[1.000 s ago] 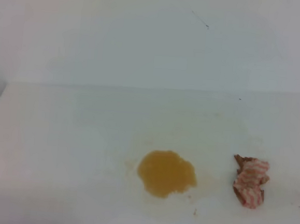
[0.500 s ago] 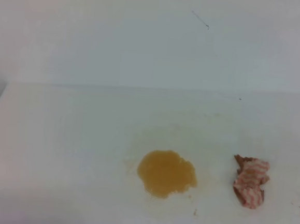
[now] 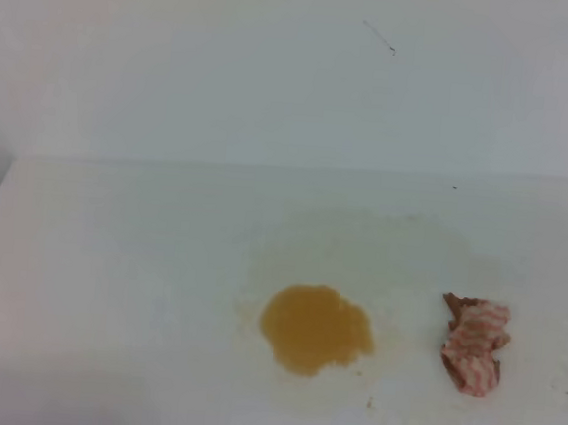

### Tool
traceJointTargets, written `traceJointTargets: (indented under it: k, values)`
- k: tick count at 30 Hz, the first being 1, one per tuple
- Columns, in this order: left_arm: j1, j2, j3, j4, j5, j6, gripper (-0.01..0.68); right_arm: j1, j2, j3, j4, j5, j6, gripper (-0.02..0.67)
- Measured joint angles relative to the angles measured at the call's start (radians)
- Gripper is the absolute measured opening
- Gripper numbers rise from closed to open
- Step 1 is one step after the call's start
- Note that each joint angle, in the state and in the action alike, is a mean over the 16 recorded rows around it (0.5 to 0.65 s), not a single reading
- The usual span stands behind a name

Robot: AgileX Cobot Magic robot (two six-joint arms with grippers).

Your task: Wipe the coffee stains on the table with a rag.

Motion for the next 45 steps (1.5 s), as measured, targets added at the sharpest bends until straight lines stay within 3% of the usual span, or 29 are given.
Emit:
traceJointTargets:
  k: [14,22,45]
  values:
    - [0.0,0.0,0.0,0.0,0.0,0.0,0.0,0.0,0.42,-0.2,0.047,0.315,-0.128,-0.002]
    - [0.0,0.0,0.0,0.0,0.0,0.0,0.0,0.0,0.611,-0.282,0.057,0.394,-0.136,-0.002]
    - [0.0,0.0,0.0,0.0,0.0,0.0,0.0,0.0,0.664,-0.295,0.09,0.435,-0.166,-0.002]
